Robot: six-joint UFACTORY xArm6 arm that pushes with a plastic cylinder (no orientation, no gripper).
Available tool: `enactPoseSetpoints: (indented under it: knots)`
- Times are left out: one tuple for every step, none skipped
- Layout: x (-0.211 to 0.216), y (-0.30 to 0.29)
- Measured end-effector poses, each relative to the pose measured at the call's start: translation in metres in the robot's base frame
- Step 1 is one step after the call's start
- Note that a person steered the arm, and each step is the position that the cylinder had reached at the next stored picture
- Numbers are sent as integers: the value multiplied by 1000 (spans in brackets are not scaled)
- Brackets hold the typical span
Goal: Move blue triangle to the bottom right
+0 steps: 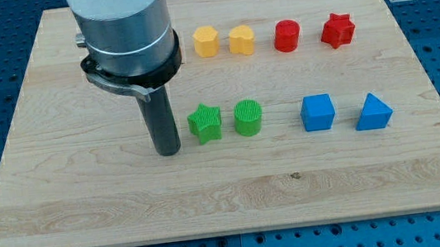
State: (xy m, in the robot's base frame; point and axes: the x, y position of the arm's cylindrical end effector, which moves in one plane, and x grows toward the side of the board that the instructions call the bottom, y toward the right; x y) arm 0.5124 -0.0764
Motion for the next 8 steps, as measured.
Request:
enactPoseSetpoints:
  knots:
    - [-1, 0]
    - [-28, -17]
    - [-63, -21]
    - [-75, 17]
    - [-75, 99]
    - [-75, 184]
    - [-73, 214]
    - [-72, 255]
